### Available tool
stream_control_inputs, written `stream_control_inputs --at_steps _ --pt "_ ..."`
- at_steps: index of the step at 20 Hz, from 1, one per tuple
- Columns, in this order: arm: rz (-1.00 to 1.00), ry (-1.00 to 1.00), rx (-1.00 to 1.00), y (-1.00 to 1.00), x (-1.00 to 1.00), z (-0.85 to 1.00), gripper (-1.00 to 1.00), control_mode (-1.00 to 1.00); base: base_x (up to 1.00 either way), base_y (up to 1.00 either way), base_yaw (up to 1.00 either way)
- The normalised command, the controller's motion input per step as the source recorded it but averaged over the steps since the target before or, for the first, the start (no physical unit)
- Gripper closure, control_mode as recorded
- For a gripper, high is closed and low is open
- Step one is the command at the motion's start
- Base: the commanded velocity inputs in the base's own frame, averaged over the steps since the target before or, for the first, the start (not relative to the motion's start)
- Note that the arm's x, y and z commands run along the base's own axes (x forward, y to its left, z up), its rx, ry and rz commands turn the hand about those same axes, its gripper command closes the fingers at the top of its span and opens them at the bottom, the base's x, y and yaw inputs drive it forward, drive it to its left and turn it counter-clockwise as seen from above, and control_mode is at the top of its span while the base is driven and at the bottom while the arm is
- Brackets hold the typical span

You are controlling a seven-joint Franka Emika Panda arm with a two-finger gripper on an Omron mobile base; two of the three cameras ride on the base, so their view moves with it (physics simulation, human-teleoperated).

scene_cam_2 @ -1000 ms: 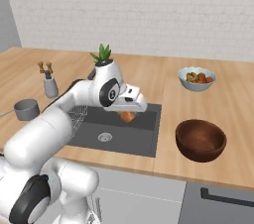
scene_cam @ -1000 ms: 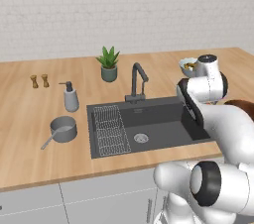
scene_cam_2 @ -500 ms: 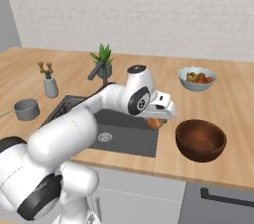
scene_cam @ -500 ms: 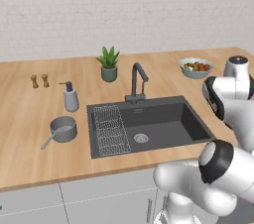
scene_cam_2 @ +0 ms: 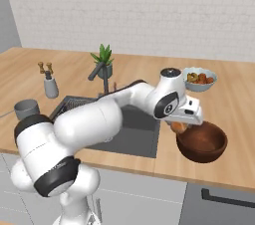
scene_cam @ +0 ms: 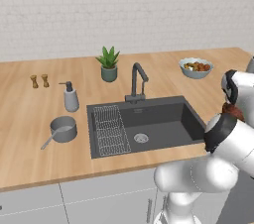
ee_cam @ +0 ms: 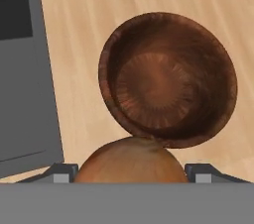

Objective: Pick the onion from the sink and place it in the bowl. Then pick the bowl and place it in the microwave. Then close the microwave door and press the start button.

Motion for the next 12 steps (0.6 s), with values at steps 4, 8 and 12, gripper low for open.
stream_control_inputs --at_steps 4,8,12 --pt "0.04 0.04 0.13 -0.56 0.39 -0.10 1.00 -1.00 0.00 0.00 0.00" --pt "0.04 0.04 0.17 -0.49 0.26 -0.19 1.00 -1.00 0.00 0.00 0.00" --pt "0.00 0.07 0.13 -0.35 0.23 -0.31 1.00 -1.00 0.00 0.00 0.00"
